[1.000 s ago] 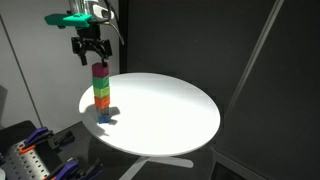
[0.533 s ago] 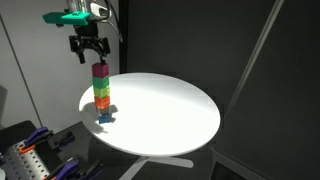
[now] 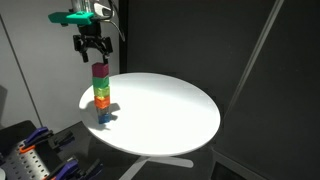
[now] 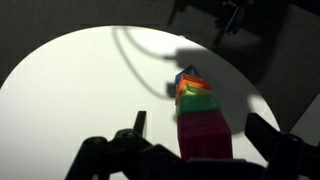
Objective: Lift the pink building block and put it on the table
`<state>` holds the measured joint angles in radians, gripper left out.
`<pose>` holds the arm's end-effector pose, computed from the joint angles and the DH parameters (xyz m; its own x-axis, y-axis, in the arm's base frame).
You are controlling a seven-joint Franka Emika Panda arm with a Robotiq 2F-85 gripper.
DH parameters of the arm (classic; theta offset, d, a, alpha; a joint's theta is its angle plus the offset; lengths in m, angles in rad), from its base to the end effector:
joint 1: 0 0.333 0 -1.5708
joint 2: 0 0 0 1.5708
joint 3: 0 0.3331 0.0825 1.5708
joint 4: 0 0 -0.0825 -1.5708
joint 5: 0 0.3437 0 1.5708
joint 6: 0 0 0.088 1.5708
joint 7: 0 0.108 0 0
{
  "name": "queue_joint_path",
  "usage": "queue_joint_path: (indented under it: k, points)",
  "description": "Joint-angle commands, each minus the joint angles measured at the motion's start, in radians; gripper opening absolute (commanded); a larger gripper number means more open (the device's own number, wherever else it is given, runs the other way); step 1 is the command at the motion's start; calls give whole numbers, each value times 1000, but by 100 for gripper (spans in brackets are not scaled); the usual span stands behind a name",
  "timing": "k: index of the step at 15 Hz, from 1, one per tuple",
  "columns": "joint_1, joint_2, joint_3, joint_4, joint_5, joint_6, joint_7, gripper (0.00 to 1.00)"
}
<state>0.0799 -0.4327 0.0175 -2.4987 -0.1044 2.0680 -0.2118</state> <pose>0.3640 0.0305 0.4717 0.9370 0.3487 -0.0215 0.3491 -0.9321 0.0966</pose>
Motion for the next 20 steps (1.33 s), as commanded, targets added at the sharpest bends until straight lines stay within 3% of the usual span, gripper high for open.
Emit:
queue_joint_path:
  k: [1, 20]
  points:
    - [-2, 60, 16, 64, 5, -19, 47, 100]
    - [5, 91, 17, 71, 17, 5, 30, 100]
